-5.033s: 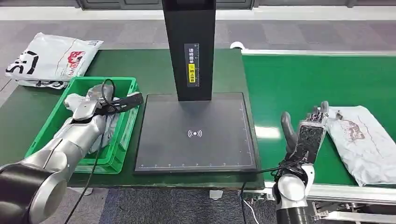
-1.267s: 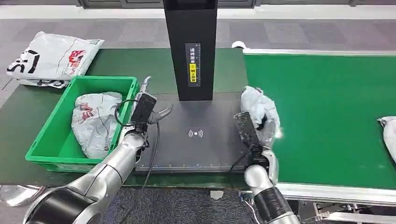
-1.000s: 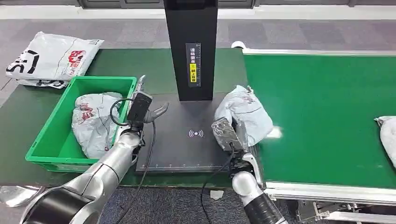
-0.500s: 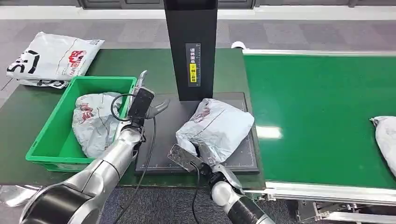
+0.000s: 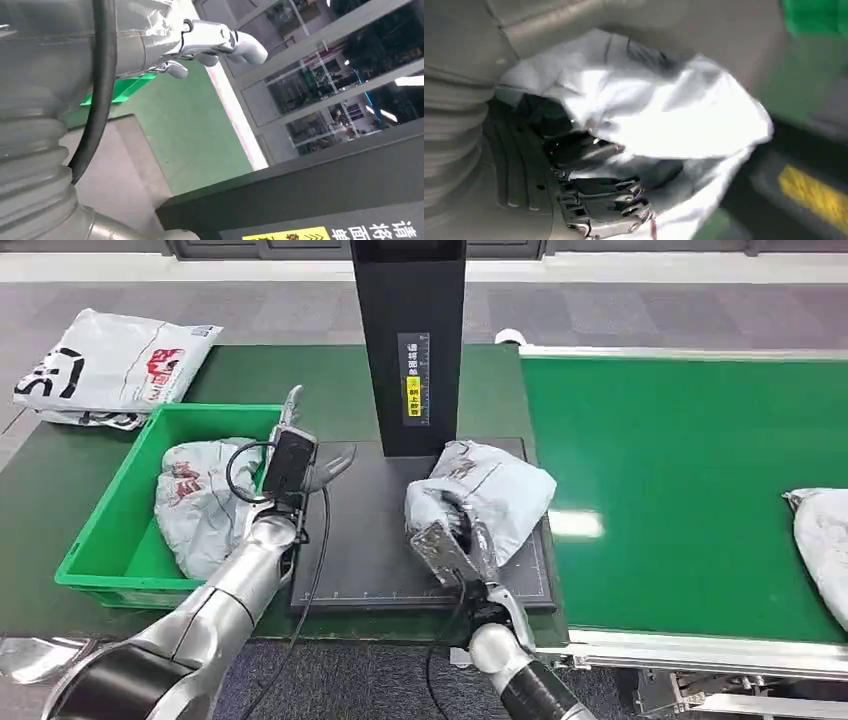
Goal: Moved the parcel from conveyor to table for the left to box.
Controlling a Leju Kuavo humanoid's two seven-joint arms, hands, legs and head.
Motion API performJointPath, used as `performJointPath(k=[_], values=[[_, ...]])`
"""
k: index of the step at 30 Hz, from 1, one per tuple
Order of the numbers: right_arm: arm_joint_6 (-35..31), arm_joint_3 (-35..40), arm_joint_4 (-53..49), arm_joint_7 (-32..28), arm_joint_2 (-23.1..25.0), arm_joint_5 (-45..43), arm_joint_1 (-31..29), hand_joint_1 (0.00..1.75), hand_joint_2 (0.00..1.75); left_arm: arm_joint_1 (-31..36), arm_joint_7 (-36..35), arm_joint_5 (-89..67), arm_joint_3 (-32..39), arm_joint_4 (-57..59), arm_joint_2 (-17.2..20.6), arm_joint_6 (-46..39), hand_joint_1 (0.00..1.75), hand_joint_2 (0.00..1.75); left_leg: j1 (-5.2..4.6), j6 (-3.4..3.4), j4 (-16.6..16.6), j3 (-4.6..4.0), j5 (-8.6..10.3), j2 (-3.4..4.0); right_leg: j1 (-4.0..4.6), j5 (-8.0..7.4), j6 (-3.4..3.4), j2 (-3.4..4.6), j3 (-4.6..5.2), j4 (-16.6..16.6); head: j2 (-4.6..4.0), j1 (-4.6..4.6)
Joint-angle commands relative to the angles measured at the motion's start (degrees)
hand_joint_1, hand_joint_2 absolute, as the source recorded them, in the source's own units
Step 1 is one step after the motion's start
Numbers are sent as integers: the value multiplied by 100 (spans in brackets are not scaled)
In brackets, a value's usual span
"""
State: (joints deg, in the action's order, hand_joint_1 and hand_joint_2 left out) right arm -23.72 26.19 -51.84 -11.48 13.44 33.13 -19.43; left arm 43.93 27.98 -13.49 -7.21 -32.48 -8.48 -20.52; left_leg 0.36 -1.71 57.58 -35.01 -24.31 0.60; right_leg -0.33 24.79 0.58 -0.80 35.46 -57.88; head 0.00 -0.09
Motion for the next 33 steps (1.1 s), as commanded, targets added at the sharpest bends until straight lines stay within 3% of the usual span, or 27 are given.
performJointPath(k=[1,3,10,14,16,17,18,23,30,33], values=[[-11,-613,-555,-54,-206,-52,156,0,175,-53,-6,10,434,-135,29,52,0,175,3,6,-8,17,-4,-11,2,4,-5,1,-22,13,0,0],[-234,-933,-776,-768,-139,-682,247,0,175,-83,45,122,501,-176,6,190,0,175,0,2,-2,5,-3,-5,-2,2,-2,1,-6,3,0,0],[-376,-1595,-1369,-1835,-146,-1893,415,0,175,-98,211,223,263,-270,-23,956,0,175,2,5,-2,5,-3,-16,-8,4,-5,-8,-10,7,0,0],[48,-1716,-1076,-1946,-210,-2556,406,0,175,-159,224,268,181,-225,30,1011,0,175,2,6,-7,14,-5,-9,-7,2,-5,0,-18,14,0,0],[882,-1833,-924,-1783,-220,-3310,353,0,175,-163,195,189,72,-152,54,941,0,175,-1,2,-6,10,-3,-7,-10,3,-3,-2,-10,7,0,0],[999,-1860,-862,-1760,-235,-3423,333,0,175,-164,202,181,51,-131,59,923,0,175,2,5,-12,22,-4,-12,-8,3,-5,-3,-25,17,0,0],[810,-1912,-801,-2027,-256,-3385,336,0,175,-176,146,107,-36,-49,62,872,0,175,-1,5,-12,22,-4,-10,-11,4,-4,0,-23,14,0,0],[997,-2033,-854,-2049,-304,-3626,422,0,175,-290,95,-155,-397,-10,59,944,0,175,-1,3,-9,15,-3,-10,-15,3,-3,-3,-15,11,0,0],[367,-2134,-1056,-1992,-466,-2882,324,0,175,-582,-365,-2172,-2446,445,-38,1609,0,175,-5,8,-14,23,-4,-25,-18,7,-7,-14,-27,17,0,0],[268,-2206,-1108,-1995,-468,-2741,312,0,175,-622,-464,-2413,-2660,617,-133,1595,0,175,-11,13,-11,22,-9,-19,-17,6,-9,-9,-26,18,0,0]])
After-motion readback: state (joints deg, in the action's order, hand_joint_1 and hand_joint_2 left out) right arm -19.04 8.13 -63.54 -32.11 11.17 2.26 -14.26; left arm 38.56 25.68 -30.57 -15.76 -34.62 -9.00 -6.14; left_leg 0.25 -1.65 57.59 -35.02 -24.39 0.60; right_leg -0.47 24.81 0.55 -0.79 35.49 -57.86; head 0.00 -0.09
